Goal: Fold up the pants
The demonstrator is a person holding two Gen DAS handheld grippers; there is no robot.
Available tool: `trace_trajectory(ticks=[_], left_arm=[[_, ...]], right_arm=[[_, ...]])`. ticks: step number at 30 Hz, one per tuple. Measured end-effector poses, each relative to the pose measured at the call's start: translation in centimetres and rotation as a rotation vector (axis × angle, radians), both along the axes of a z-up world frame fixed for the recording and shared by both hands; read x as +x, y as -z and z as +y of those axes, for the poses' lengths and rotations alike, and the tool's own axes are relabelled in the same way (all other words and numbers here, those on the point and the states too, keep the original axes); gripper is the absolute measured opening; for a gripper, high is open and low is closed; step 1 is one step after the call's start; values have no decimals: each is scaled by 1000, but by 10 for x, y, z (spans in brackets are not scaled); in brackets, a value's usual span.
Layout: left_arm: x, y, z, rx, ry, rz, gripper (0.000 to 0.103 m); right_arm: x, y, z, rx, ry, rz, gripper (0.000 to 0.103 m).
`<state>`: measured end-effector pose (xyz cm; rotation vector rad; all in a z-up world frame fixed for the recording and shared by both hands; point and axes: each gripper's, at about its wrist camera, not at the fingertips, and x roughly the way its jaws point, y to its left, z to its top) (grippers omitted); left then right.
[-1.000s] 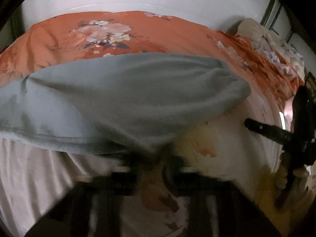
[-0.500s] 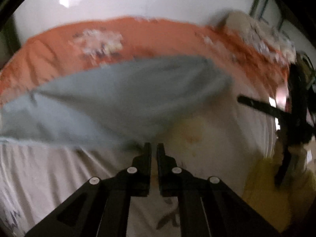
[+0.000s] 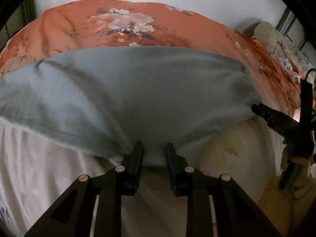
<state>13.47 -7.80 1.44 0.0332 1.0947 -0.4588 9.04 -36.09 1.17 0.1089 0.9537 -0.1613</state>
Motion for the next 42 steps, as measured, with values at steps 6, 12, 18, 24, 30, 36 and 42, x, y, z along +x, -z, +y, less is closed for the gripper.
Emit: trace_trajectory(ticks=[6, 12, 18, 24, 30, 36, 42], left_arm=[[-8, -8, 3, 22, 31, 15, 24], [0, -41, 61, 54, -55, -76, 42], [51, -55, 140, 61, -202, -98, 46], [94, -31, 173, 142, -240, -43, 46], [107, 6, 220, 405, -310, -16, 47], [105, -6, 236, 472, -339, -40, 53], [92, -21, 239, 335, -376, -79, 53]], right_arm=[[-12, 6, -13, 96, 61, 9, 40], [-14, -18, -7, 135, 86, 43, 40], [-1, -44, 45, 152, -18, -7, 40], [32, -34, 118, 206, -133, 16, 40], [27, 4, 184, 133, -248, 19, 42], [18, 3, 186, 108, -275, 15, 43], [17, -12, 173, 206, -240, 34, 43]])
